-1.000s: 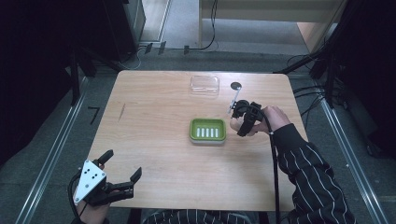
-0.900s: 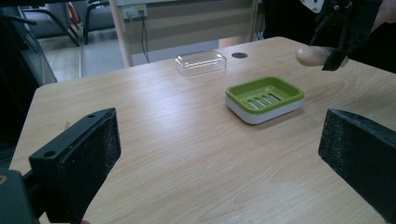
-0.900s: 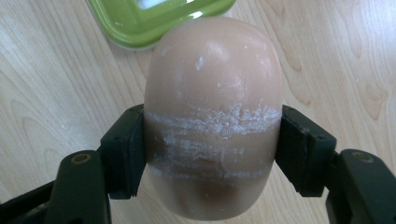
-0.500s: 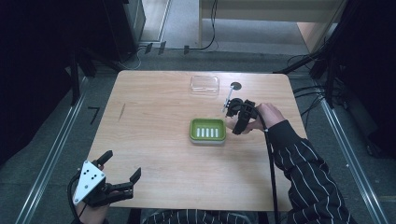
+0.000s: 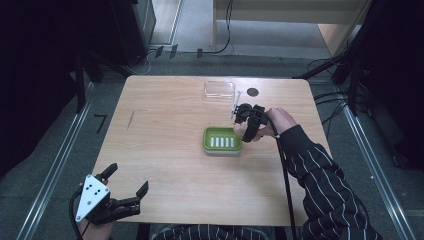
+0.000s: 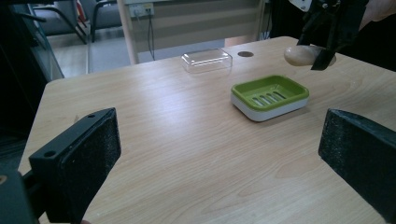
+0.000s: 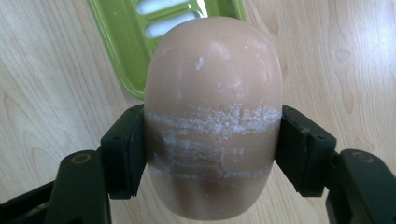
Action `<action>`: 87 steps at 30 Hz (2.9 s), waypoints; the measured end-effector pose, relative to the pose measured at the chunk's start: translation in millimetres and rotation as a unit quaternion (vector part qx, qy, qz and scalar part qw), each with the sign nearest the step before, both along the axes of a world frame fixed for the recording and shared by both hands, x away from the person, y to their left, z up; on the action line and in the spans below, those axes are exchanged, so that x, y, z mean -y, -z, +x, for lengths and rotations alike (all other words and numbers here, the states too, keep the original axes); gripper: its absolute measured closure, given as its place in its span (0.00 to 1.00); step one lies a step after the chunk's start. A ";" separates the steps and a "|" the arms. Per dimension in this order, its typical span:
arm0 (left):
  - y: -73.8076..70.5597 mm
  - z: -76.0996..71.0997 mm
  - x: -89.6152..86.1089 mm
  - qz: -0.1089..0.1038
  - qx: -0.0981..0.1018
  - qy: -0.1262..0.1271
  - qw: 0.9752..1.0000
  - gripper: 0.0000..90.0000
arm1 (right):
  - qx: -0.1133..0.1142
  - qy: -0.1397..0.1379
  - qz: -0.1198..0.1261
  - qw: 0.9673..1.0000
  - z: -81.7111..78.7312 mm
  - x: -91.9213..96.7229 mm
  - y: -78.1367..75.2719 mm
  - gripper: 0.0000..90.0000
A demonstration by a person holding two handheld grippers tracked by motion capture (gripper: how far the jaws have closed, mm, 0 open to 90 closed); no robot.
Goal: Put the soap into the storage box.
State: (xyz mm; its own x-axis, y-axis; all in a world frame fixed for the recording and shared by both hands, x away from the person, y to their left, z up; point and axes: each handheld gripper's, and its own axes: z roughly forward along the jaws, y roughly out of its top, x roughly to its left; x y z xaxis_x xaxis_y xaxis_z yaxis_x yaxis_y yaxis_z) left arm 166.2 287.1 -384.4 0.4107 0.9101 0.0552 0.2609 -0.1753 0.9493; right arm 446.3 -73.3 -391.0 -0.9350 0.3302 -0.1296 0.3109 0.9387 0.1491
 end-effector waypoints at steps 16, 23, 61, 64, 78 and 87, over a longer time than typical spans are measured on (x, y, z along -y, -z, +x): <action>0.4 -3.6 -1.9 -0.001 -0.001 -0.007 1.000 0.00 | 0.003 -0.020 0.002 1.000 3.7 -15.1 0.6 0.37; 0.4 -6.6 -3.5 -0.002 -0.001 -0.012 1.000 0.00 | -0.001 -0.030 0.002 1.000 5.1 -24.3 2.4 0.37; 0.6 -9.5 -5.3 -0.002 -0.001 -0.018 1.000 0.00 | -0.002 -0.058 0.009 0.998 7.6 -58.0 21.2 0.37; 0.6 -9.5 -5.4 -0.003 -0.001 -0.018 1.000 0.00 | -0.004 -0.058 0.008 0.998 7.8 -60.8 24.3 0.37; 0.6 -9.4 -5.4 -0.004 -0.001 -0.019 1.000 0.00 | -0.014 -0.057 0.005 0.998 9.8 -64.7 37.6 0.37; 0.5 -9.6 -5.6 -0.004 -0.001 -0.018 1.000 0.00 | -0.014 -0.060 0.002 0.998 11.5 -65.5 43.1 0.37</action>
State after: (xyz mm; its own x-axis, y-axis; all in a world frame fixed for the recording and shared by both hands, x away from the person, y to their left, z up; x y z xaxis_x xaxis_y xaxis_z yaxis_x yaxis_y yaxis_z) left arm 156.6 292.6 -384.9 0.3775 0.9249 0.0464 0.2681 -0.1571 0.9505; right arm 457.8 -7.8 -434.1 -0.9708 0.2166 -0.1028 0.2007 0.9688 0.1454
